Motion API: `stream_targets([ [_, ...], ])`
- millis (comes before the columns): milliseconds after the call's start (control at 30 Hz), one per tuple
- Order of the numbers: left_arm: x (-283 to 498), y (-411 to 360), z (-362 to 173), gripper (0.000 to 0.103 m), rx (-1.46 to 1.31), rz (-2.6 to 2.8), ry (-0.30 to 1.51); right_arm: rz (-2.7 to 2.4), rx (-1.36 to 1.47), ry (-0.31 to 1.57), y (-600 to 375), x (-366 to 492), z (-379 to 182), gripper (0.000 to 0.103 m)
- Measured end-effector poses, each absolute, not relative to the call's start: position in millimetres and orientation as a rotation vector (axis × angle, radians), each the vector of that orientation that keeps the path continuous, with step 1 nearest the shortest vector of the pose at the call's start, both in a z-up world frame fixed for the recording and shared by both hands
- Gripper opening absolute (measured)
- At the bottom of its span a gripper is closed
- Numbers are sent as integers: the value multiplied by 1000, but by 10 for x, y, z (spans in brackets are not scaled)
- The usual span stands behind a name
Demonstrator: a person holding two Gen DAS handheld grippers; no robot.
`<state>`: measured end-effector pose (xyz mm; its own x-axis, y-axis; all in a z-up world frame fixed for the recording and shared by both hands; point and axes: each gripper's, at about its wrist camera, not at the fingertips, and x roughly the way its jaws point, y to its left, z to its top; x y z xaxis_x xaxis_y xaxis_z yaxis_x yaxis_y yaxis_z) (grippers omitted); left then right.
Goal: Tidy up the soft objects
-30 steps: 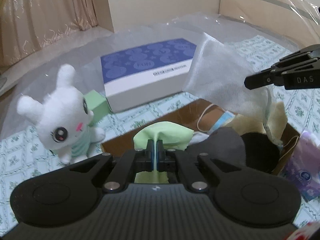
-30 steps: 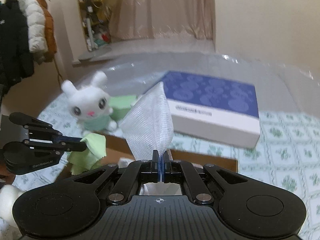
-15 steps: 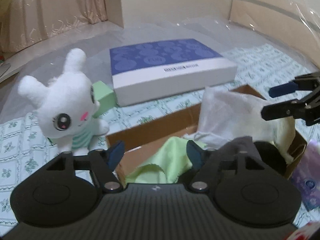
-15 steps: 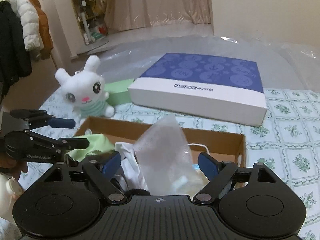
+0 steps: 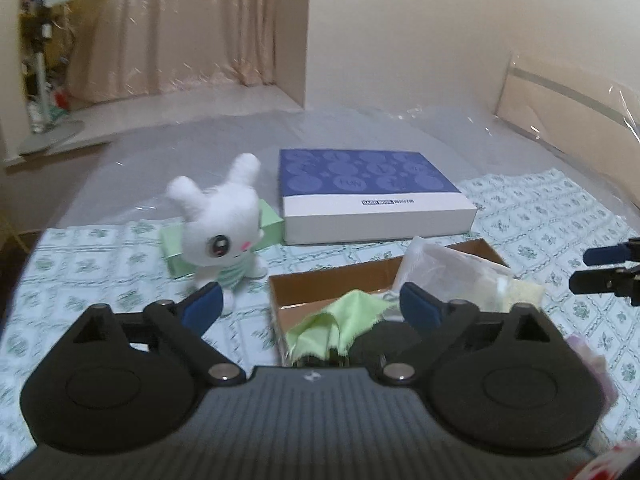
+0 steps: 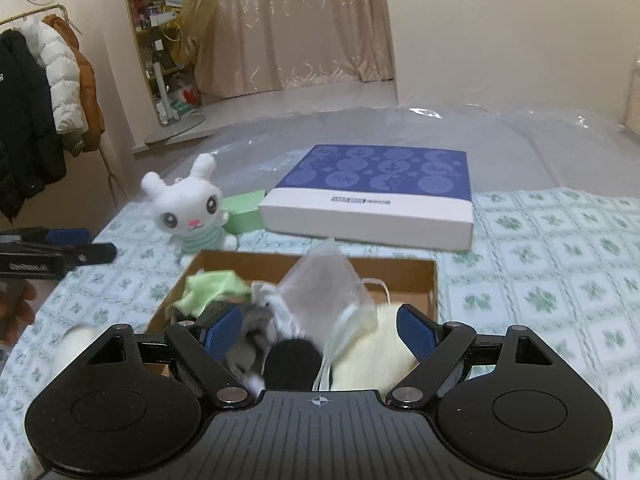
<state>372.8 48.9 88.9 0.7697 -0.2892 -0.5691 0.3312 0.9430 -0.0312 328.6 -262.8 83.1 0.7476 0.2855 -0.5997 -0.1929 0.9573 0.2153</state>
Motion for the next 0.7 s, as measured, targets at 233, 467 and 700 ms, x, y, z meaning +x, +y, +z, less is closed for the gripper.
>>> stream_targets([
  [233, 2684, 618, 1056, 103, 33, -269, 569, 223, 158, 662, -2587, 2499, 964, 85],
  [467, 1740, 464, 902, 103, 33, -238, 562, 183, 169, 673, -2528, 1692, 887, 85],
  [700, 1032, 219, 716, 102, 14, -173, 603, 152, 167, 697, -2407, 1058, 742, 85],
])
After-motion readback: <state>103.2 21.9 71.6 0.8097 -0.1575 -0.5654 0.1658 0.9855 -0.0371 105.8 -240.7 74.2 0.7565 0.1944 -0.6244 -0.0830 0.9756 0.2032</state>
